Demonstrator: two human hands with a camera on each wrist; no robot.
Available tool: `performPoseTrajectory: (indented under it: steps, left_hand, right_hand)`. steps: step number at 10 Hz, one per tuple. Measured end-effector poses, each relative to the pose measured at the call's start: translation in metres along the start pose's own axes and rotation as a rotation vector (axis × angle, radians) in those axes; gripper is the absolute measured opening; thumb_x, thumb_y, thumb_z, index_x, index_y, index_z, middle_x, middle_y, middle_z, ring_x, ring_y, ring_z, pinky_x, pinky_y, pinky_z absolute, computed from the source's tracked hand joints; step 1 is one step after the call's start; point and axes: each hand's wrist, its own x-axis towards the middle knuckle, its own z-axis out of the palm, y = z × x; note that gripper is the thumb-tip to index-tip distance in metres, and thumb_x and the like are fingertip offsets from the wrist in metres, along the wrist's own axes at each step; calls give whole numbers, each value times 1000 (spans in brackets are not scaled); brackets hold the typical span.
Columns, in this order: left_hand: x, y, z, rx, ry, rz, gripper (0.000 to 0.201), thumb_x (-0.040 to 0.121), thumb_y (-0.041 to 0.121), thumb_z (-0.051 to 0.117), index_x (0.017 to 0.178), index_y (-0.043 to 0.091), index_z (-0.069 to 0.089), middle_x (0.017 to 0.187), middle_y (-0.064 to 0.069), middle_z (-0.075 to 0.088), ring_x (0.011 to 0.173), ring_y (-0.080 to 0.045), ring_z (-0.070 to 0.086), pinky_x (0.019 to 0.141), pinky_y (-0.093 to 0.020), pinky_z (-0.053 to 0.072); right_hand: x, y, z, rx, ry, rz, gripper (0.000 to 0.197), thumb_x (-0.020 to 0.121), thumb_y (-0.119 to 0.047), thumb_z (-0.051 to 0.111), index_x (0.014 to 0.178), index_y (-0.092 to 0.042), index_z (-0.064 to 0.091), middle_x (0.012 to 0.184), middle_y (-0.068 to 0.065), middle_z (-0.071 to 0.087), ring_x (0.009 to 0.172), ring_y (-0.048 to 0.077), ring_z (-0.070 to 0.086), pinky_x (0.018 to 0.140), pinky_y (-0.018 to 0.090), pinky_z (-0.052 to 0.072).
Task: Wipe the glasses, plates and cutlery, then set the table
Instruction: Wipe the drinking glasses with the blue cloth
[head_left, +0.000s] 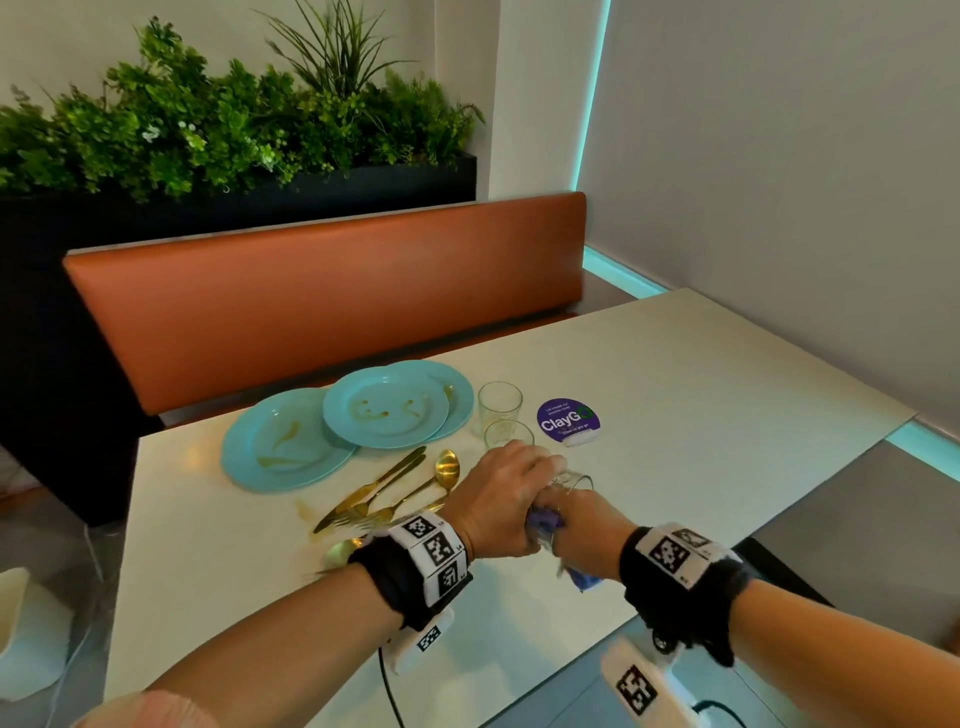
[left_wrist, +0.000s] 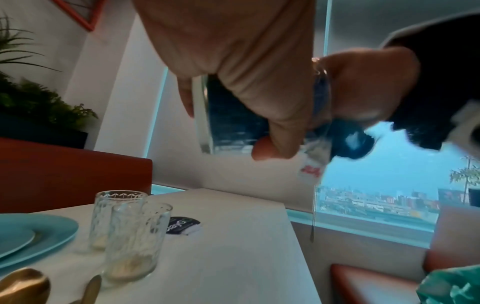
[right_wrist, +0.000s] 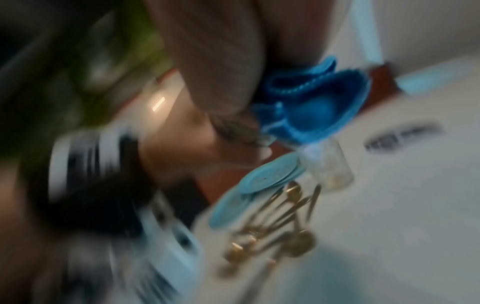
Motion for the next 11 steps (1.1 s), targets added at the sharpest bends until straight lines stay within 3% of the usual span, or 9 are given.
performPoseTrajectory:
  steps: [1,3,4,5,6,7,8,10,11]
  left_hand:
    - [-6,-4,6,44,74,81,73,50,27,81,113,16,46,104,-7,63,94,-20,54,76,-33,55]
    - [-1,-4,-1,-62,-192,-187,81,57,26,82,127,20,43,122,1,51,115,-15,44,95,-33,47]
    - [-7,-4,2,-55,-140,-146,80,56,25,82,127,15,46,122,-6,55,113,-21,50,94,-38,49]
    - [-19,-10,9,-13,42,-45,71,55,28,77,117,14,45,109,-9,62,99,-25,60,81,-41,54]
    - [-22,-19,0,29,99,37,69,55,28,77,116,14,47,106,-9,64,96,-23,58,82,-38,54]
    - [-25,-26,-18,-41,-112,-69,83,53,23,82,128,13,47,120,-6,57,111,-21,49,95,-33,45]
    - [-35,-31,-20,-107,-136,-161,83,55,22,81,129,13,47,121,-4,55,113,-20,46,96,-29,40]
    - [-79,-54,-6,-53,194,-56,55,62,29,60,114,14,50,104,-5,62,96,-21,56,88,-36,46]
    - [-100,-76,-8,-43,254,-134,58,65,39,65,116,16,51,106,-4,64,101,-18,54,95,-37,41]
  right_hand:
    - [-1,-3,5,729,-39,127,32,95,5,39,70,-8,53,58,5,54,37,0,53,43,17,42]
    - [7,12,17,-385,-145,9,16,90,-1,47,94,-15,52,114,16,61,107,36,57,88,41,45]
    - [10,8,19,-169,-64,63,25,90,0,46,110,-1,60,116,18,60,107,37,56,93,43,46]
    - [13,2,15,585,-12,231,15,92,-2,48,102,-8,59,98,10,61,83,19,60,76,28,49]
    - [10,-22,10,731,-36,227,12,93,-3,48,92,-6,59,76,4,60,62,8,59,61,24,49]
    - [18,-26,23,235,-61,261,26,89,-1,47,112,2,60,101,14,63,93,26,62,82,32,46]
    - [25,-35,34,178,-77,313,32,90,-2,47,118,0,59,117,17,61,110,32,58,91,33,46]
    - [42,-67,50,1252,-35,435,23,94,7,41,78,0,56,56,8,66,40,9,62,40,18,49]
    - [52,-84,64,1430,12,483,14,93,4,45,87,-4,56,78,11,62,55,14,66,51,24,55]
